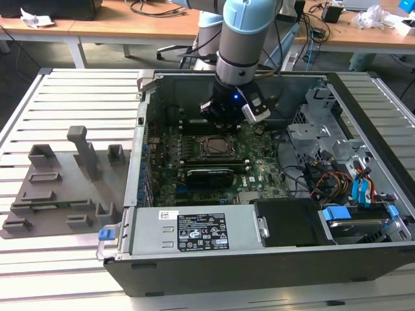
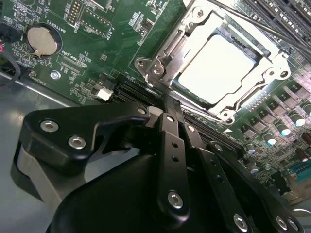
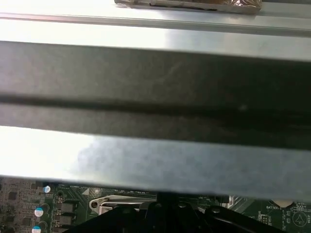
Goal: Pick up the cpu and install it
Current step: 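Install the first cpu locking lever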
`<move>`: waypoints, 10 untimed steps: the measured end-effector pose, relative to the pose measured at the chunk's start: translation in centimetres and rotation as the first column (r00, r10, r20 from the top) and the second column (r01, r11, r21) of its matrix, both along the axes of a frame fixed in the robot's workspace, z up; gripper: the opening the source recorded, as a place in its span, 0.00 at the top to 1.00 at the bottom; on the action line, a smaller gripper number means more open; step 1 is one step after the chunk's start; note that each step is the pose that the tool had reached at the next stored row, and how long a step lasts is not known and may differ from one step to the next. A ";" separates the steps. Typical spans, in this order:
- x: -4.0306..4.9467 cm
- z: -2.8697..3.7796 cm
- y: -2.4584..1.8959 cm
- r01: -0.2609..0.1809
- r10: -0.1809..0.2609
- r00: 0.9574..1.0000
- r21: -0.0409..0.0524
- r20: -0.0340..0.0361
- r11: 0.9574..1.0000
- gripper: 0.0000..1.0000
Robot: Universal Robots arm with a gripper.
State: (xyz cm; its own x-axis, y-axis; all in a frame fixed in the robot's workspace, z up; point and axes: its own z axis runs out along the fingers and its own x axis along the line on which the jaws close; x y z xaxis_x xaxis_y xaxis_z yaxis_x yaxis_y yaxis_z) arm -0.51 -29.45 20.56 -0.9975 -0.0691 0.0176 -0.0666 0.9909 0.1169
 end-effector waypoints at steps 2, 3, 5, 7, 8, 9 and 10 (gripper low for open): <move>0.29 -0.01 -0.03 0.000 0.000 1.000 0.000 -0.002 1.000 0.89; 0.39 -0.02 -0.04 0.000 0.000 1.000 -0.001 -0.002 1.000 0.89; 0.52 -0.03 -0.05 0.000 0.000 1.000 -0.001 -0.003 1.000 0.89; 0.53 -0.06 -0.09 0.000 0.000 1.000 -0.003 -0.003 1.000 0.89; 0.53 -0.07 -0.11 0.000 0.000 1.000 -0.004 -0.003 1.000 0.89; 0.53 -0.10 -0.14 0.000 0.000 1.000 -0.006 -0.003 1.000 0.89; 0.53 -0.13 -0.15 0.000 0.000 1.000 -0.008 -0.003 1.000 0.89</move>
State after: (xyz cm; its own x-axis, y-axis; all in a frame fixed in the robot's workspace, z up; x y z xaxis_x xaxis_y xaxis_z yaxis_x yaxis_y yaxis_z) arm 0.03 -29.60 20.42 -0.9974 -0.0689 0.0212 -0.0661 0.9918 0.1096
